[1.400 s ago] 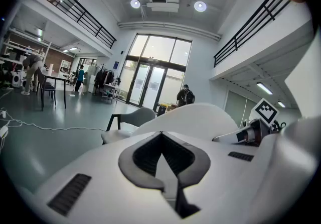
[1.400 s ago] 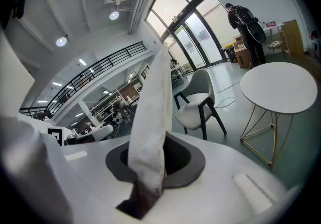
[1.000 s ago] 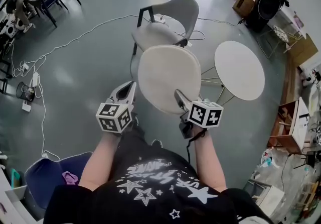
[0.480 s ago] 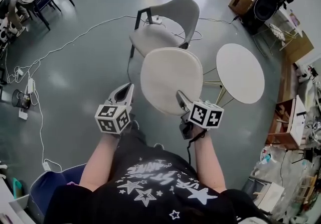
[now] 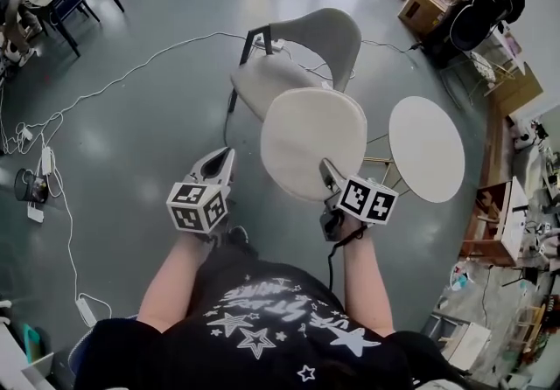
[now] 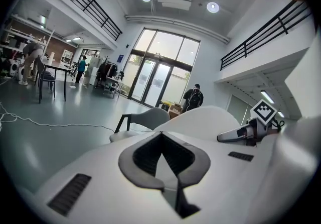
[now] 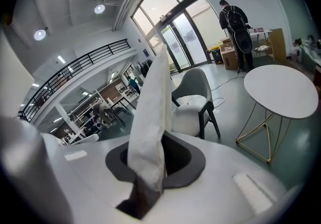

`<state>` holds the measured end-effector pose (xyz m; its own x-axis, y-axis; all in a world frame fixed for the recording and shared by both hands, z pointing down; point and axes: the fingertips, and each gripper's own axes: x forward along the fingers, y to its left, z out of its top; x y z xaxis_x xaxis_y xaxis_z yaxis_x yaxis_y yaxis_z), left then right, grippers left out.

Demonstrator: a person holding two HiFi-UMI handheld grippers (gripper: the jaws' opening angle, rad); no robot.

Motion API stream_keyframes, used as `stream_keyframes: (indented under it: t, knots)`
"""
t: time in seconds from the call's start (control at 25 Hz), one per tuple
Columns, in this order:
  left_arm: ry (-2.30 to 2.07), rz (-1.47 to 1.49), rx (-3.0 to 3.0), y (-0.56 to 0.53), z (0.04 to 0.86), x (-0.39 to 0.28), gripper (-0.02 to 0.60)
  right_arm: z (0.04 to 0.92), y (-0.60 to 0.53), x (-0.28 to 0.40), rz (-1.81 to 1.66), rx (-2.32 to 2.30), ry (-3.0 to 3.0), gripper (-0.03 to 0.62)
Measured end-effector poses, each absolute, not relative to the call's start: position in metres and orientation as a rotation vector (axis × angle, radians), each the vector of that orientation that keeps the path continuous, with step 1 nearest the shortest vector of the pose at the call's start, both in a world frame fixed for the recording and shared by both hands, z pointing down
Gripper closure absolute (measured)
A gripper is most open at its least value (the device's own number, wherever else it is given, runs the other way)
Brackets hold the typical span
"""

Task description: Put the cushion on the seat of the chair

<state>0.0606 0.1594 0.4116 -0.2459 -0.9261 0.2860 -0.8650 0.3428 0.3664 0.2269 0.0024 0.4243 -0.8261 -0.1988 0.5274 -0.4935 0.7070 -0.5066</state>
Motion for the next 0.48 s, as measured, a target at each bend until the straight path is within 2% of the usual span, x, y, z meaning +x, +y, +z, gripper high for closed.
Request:
stream_keyframes:
  t: [0.48]
  knots:
    - [-2.103, -0.178, 1.610, 0.156, 0.422, -0.005, 0.574, 0.432, -0.019, 0.180, 0.962, 0.674, -2.437, 0.537]
